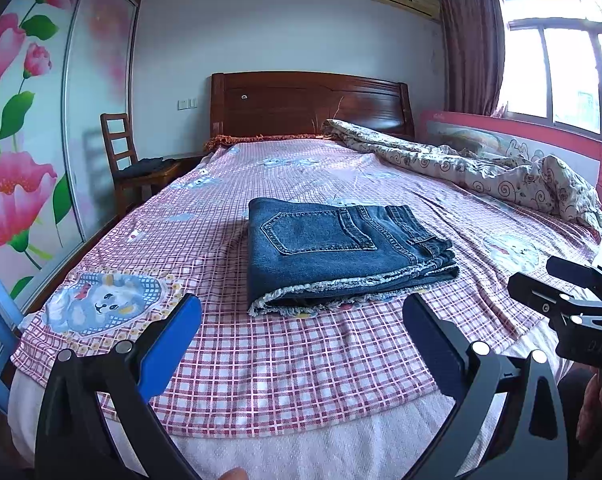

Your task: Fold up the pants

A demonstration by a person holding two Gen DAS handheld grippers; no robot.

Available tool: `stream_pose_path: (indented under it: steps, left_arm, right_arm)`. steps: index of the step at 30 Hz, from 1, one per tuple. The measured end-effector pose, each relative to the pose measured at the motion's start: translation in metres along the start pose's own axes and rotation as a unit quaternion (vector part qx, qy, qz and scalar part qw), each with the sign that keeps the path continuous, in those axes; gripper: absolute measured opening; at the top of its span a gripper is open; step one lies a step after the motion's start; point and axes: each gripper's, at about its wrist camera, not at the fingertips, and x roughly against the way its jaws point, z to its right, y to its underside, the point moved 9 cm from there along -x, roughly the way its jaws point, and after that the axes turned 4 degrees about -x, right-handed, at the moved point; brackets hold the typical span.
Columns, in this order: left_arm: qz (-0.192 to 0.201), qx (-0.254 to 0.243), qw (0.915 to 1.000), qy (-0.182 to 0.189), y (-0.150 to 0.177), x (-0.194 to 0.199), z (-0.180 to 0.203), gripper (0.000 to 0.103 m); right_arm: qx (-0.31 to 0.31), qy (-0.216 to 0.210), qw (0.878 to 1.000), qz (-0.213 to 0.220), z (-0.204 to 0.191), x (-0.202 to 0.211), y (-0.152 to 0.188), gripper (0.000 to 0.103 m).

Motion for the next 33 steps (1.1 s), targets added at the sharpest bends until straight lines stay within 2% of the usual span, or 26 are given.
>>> stream_pose_path:
  steps: [8,25,30,33]
  left_arm:
    - [-0.001,0.006,0.9999,-0.008,-0.001,0.001,-0.001,0.101]
    - [-0.001,0.016,0.9997,0.017,-0.004,0.001,0.003,0.101]
    - [0.005,0.028,0.9995,0.013,-0.006,0.002,-0.003,0.101]
    - [0.001,0.027,0.9996,-0.010,-0.007,0.001,-0.008,0.101]
  right_arm:
    - [0.003,0.004,1.000,0.001,0.001,-0.001,0.000,0.089]
    - [0.005,0.005,1.000,0.000,0.001,0.000,-0.001,0.090]
    - [0.006,0.007,1.000,-0.001,0.002,-0.001,-0.001,0.089]
    - [0.007,0.007,1.000,-0.002,0.003,-0.001,0.000,0.090]
